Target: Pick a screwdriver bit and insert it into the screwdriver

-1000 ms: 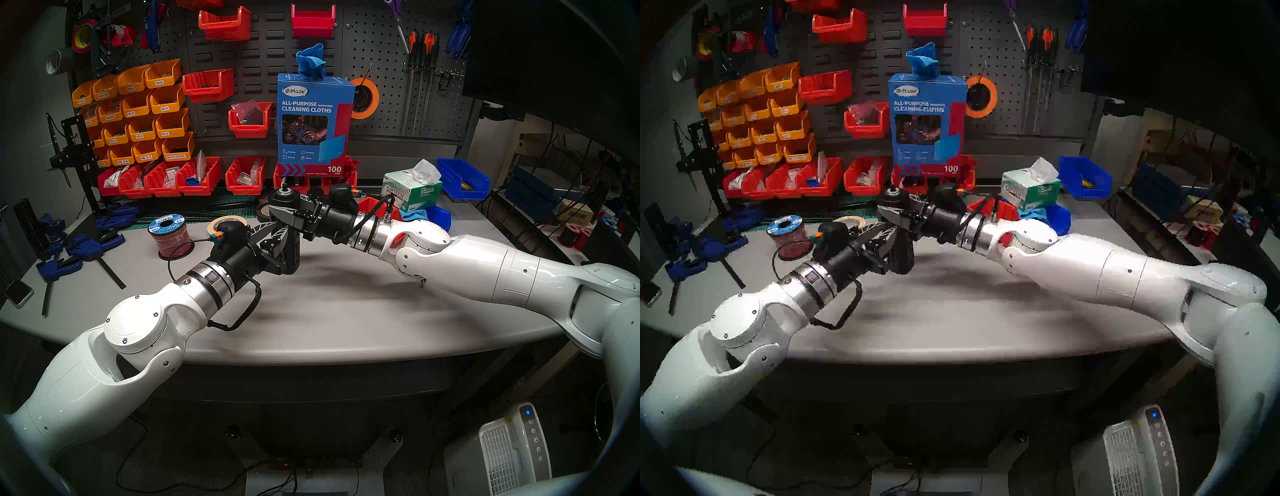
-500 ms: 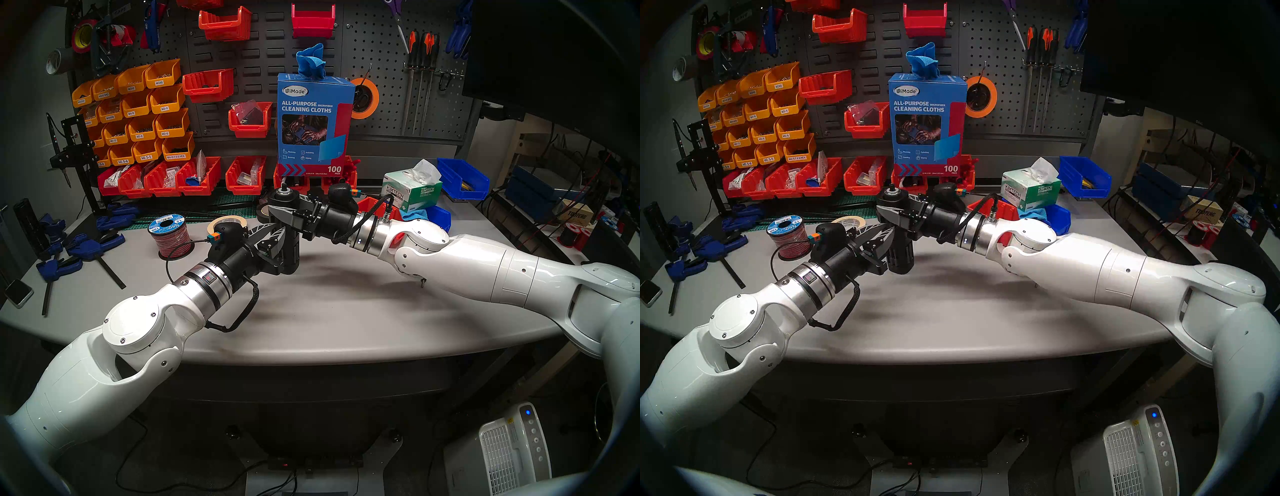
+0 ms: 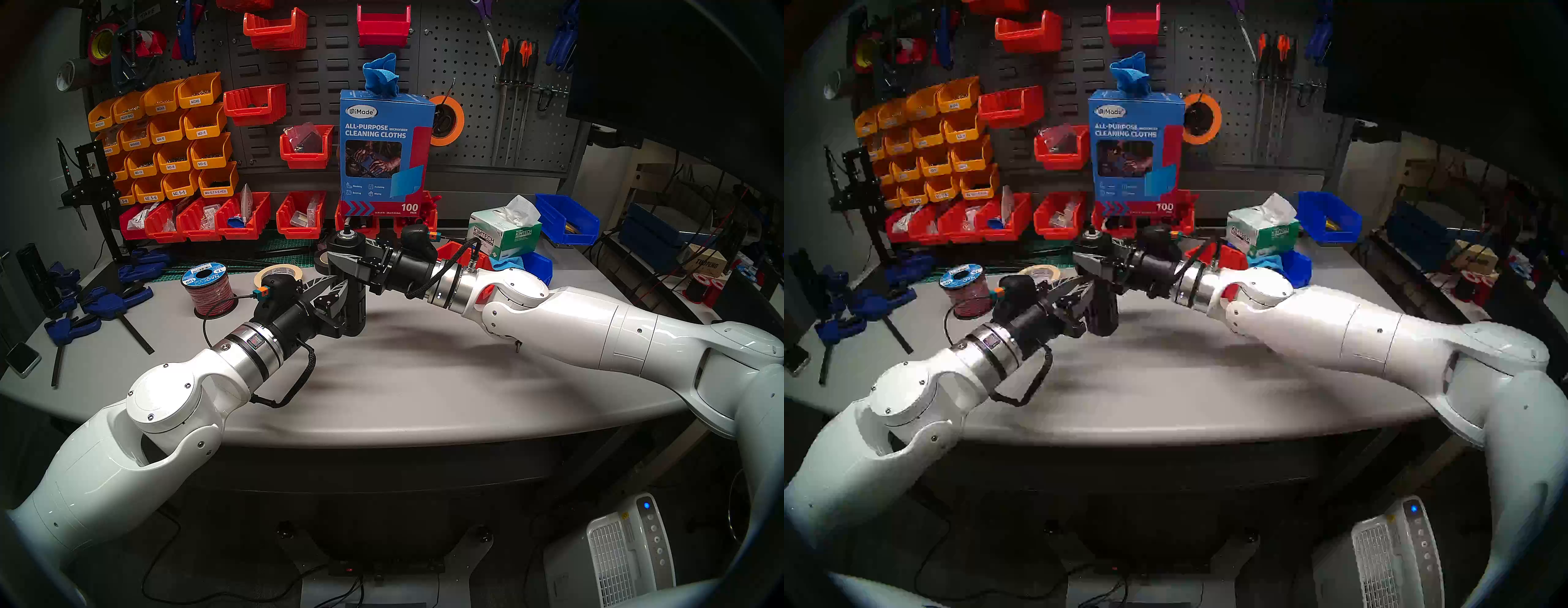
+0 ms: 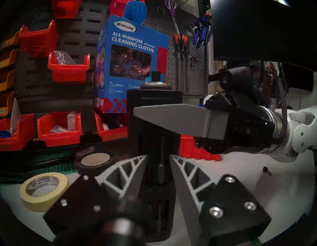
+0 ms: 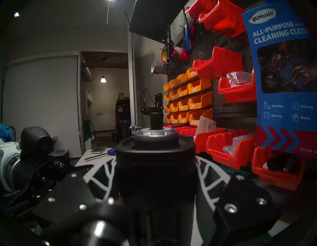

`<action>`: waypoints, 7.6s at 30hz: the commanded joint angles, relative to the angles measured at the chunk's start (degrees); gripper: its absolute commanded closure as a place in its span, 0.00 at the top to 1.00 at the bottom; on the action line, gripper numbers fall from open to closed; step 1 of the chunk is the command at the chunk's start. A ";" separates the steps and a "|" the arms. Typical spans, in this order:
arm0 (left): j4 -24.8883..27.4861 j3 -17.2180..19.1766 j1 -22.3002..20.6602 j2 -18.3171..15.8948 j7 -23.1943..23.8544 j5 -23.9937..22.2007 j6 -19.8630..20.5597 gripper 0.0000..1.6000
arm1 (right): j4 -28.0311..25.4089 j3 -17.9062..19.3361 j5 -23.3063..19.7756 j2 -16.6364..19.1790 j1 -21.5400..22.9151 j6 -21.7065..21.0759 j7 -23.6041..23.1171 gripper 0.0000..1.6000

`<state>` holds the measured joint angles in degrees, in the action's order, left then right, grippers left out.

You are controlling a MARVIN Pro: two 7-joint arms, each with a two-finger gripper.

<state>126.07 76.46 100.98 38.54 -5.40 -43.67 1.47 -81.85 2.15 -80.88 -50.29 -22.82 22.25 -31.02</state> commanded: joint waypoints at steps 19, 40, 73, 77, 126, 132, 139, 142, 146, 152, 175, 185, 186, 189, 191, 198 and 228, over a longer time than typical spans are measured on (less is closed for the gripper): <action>2.24 -0.18 -2.26 1.17 -1.21 2.80 0.36 0.49 | -1.93 2.22 -0.20 0.77 2.53 1.19 -0.12 0.31; 4.14 -2.37 -3.35 1.91 -4.18 6.59 2.95 0.44 | -3.29 2.20 0.55 1.31 2.49 1.50 1.37 0.31; 4.43 -2.43 -2.97 2.36 -4.54 7.85 3.21 0.00 | -4.11 2.28 0.46 1.71 2.52 1.47 1.77 0.31; 4.59 -1.73 -1.93 2.06 -4.63 7.47 3.15 0.00 | -4.02 2.35 0.42 1.88 2.53 1.51 1.80 0.31; 12.87 18.05 11.65 -3.74 -5.28 -0.81 -2.45 0.00 | -3.61 2.32 -0.20 2.47 2.64 0.97 0.40 0.33; 12.31 20.29 10.30 -4.36 -3.29 -3.21 -1.89 0.00 | -3.97 2.37 -0.42 2.87 2.62 0.89 -0.73 0.33; 11.42 20.27 7.68 -5.26 -1.09 -6.09 -1.20 0.00 | -4.34 2.37 -0.77 3.19 2.71 0.52 -1.80 0.33; 11.03 19.58 6.35 -5.65 -0.11 -7.38 -0.88 0.00 | -4.59 2.26 -0.79 3.36 2.78 0.19 -2.31 0.33; 10.52 18.65 4.78 -6.07 0.93 -8.68 -0.54 0.00 | -4.88 2.21 -0.99 3.47 2.76 -0.12 -3.01 0.32; 9.82 17.59 2.55 -6.43 2.61 -10.86 -0.10 0.00 | -4.96 2.22 -1.19 3.36 2.75 -0.47 -3.68 0.32; 7.70 14.21 -4.92 -7.69 6.12 -14.52 1.94 0.00 | -4.72 2.04 -1.38 3.16 2.73 -1.66 -5.47 0.33; 6.40 12.94 -5.56 -7.89 6.48 -14.35 2.38 0.00 | -4.44 2.08 -1.49 2.98 2.69 -1.75 -5.64 0.33; 6.37 12.80 -5.61 -7.92 6.46 -14.25 2.42 0.00 | -4.41 2.07 -1.51 2.96 2.69 -1.76 -5.66 0.33; 6.10 12.24 -5.84 -7.97 6.60 -14.17 2.56 0.00 | -4.28 2.09 -1.57 2.88 2.65 -1.75 -5.71 0.33; 5.89 11.97 -6.01 -7.92 6.65 -14.13 2.55 0.00 | -4.22 2.10 -1.59 2.84 2.64 -1.74 -5.70 0.33; 5.58 11.79 -6.28 -7.95 6.59 -14.05 2.66 0.00 | -4.01 2.11 -1.66 2.72 2.63 -1.76 -5.75 0.34; 5.80 13.05 -5.00 -8.18 6.32 -13.71 3.00 0.00 | -2.95 2.02 -1.83 1.88 2.57 -1.73 -6.04 0.35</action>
<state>131.27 87.91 96.49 30.41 0.83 -57.13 5.08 -84.69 1.92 -82.15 -48.04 -22.54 19.84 -37.29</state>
